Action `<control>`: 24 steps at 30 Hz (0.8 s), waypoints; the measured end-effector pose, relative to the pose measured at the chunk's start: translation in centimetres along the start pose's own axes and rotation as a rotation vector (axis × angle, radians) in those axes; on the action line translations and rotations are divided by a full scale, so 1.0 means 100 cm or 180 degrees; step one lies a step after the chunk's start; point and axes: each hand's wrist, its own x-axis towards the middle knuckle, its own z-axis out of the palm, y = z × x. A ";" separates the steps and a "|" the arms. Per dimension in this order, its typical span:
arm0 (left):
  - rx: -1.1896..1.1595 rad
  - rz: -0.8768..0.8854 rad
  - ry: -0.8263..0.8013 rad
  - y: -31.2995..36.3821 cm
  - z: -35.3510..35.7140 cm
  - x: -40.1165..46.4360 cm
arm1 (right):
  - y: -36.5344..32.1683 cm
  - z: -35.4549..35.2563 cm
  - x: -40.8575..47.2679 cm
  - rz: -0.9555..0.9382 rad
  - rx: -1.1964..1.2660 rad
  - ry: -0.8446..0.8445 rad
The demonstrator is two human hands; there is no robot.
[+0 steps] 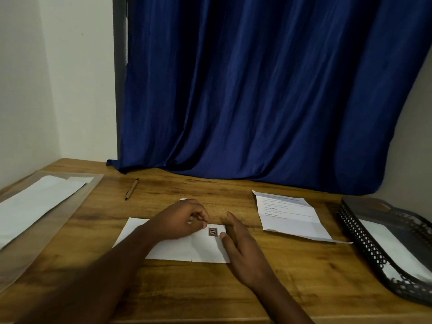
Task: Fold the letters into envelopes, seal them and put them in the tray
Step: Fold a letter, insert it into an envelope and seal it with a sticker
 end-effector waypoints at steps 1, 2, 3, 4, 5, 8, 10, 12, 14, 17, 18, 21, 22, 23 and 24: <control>-0.0022 -0.0021 -0.0019 0.002 -0.002 -0.002 | 0.001 0.000 0.000 0.0053 0.0152 0.0061; -0.0022 -0.0048 -0.0076 0.005 -0.004 -0.005 | 0.003 0.000 0.001 0.0100 0.0286 0.0120; 0.0011 -0.0086 -0.0167 0.007 -0.007 -0.009 | 0.004 0.000 0.001 0.0140 0.0399 0.0162; 0.0083 -0.0116 -0.0267 0.009 -0.010 -0.014 | 0.005 0.000 0.002 0.0185 0.0486 0.0190; 0.0213 -0.0134 -0.0357 0.011 -0.013 -0.020 | 0.006 0.000 0.003 0.0225 0.0549 0.0204; 0.0868 -0.0312 -0.0623 0.012 -0.018 -0.040 | 0.005 -0.001 0.004 0.0281 0.0652 0.0202; 0.1262 -0.0421 -0.0687 0.012 -0.018 -0.053 | 0.004 -0.001 0.003 0.0265 0.0654 0.0180; 0.1363 -0.0467 -0.0641 0.012 -0.018 -0.064 | 0.003 -0.001 0.002 0.0204 0.0660 0.0125; 0.1295 -0.0494 -0.0536 0.015 -0.018 -0.072 | 0.002 -0.002 0.000 0.0142 0.0712 0.0084; 0.1016 -0.0542 -0.0352 0.019 -0.016 -0.083 | 0.001 -0.004 -0.003 0.0085 0.0675 0.0133; 0.0925 -0.0557 -0.0254 0.021 -0.014 -0.087 | 0.000 -0.004 -0.004 0.0048 0.0686 0.0175; 0.0934 -0.0493 0.0106 0.024 -0.008 -0.096 | -0.007 -0.008 -0.007 -0.0074 0.0855 0.0359; 0.1012 -0.0458 0.0228 0.025 -0.007 -0.098 | -0.011 -0.011 -0.007 -0.0099 0.0901 0.0401; 0.1092 -0.0425 0.0345 0.026 -0.006 -0.100 | -0.015 -0.015 -0.006 -0.0126 0.0886 0.0407; 0.1168 -0.0385 0.0445 0.027 -0.006 -0.101 | -0.021 -0.020 -0.004 -0.0189 0.0813 0.0394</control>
